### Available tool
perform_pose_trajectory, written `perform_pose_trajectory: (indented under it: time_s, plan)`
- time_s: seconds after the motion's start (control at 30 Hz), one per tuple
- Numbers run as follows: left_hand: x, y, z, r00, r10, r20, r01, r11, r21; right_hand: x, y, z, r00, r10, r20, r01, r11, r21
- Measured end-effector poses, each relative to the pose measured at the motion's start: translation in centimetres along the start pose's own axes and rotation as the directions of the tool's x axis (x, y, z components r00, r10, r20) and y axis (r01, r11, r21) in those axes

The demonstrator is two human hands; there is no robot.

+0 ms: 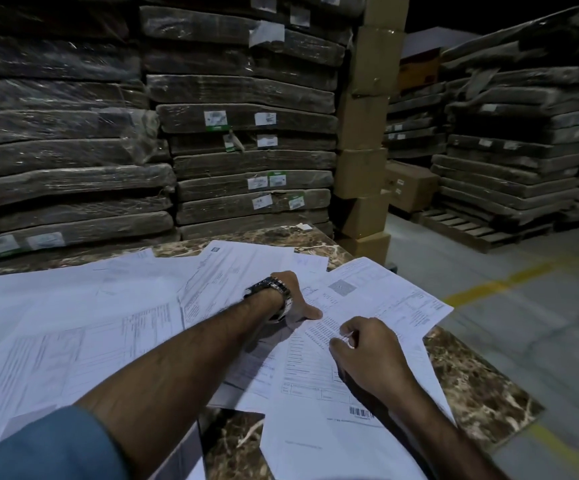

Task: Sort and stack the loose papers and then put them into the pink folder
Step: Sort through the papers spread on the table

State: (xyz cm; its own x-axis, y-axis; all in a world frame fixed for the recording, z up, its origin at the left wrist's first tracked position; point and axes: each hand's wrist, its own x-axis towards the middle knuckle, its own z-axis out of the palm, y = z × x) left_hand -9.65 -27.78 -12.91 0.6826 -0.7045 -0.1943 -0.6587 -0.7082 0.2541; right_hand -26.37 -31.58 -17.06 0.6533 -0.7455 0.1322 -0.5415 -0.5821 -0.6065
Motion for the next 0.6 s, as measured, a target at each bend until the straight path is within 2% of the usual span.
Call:
perform_pose_trajectory:
  time_s: [0.23, 0.33, 0.43, 0.5, 0.6]
  plan:
    - [0.6, -0.8, -0.6, 0.997, -0.071, -0.036, 0.063, 0.981, -0.184, -0.3, -0.3, -0.5, 1.0, 0.019, 0.016, -0.02, 0.996, 0.084]
    - [0.1, -1.4, -1.5, 0.997, -0.079, -0.007, 0.071, 0.932, -0.355, -0.3, -0.4, -1.3, 0.998, 0.058, -0.014, -0.055, 0.99, 0.128]
    - [-0.6, -3.0, -2.8, 0.989, -0.131, 0.063, 0.142, 0.782, -0.607, 0.2, 0.7, -2.0, 0.987, 0.105, -0.125, -0.09, 0.988, 0.123]
    - [-1.1, -4.8, -3.4, 0.989, -0.139, 0.057, 0.14, 0.721, -0.679, 0.7, 1.3, -2.5, 0.973, 0.157, -0.171, -0.133, 0.981, 0.143]
    - [-1.9, -7.6, -3.5, 0.989, -0.128, 0.078, 0.14, 0.601, -0.787, 1.1, 1.6, -3.0, 0.966, 0.234, -0.113, -0.181, 0.916, 0.357]
